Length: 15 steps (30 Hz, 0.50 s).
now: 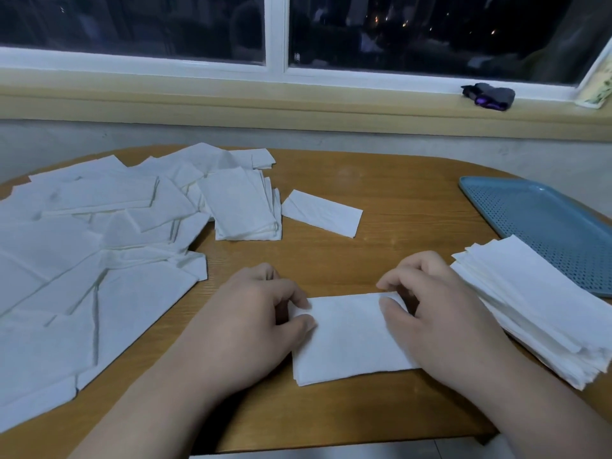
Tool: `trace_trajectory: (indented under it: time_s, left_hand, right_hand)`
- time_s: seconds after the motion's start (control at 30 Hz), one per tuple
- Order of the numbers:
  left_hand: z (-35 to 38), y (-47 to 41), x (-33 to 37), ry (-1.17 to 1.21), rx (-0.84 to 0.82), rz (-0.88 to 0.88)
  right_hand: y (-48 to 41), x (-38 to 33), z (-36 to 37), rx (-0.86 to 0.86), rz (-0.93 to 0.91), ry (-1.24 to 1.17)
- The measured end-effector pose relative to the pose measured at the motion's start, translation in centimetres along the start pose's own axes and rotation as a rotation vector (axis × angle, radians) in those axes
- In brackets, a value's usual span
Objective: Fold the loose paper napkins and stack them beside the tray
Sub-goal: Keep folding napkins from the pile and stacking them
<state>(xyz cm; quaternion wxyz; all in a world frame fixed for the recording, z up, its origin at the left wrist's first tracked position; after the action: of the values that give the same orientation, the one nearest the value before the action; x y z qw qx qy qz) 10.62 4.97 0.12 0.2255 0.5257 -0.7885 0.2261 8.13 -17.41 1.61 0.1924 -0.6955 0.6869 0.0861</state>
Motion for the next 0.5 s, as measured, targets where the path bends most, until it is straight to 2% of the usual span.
trace_trajectory:
  time_s: [0.17, 0.5]
  left_hand:
    - [-0.8, -0.9, -0.1, 0.04, 0.056, -0.029]
    - [-1.9, -2.1, -1.5, 0.106, 0.151, -0.103]
  right_hand:
    - [-5.4, -2.3, 0.4, -0.047, 0.017, -0.013]
    - [-17.2, -2.6, 2.7, -0.177, 0.199, 0.201]
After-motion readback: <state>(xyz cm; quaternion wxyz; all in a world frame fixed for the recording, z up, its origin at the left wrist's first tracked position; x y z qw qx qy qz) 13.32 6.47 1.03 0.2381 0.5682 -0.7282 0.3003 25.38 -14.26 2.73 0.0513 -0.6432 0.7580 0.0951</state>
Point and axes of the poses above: each hand's wrist, its own y-axis away from the middle knuckle, its own z-axis out of the palm, x = y × z, the point moved 4 cm from there along -y, towards the middle knuckle, and after that the axes turned 1 degree about z, right-handed, at the moved point
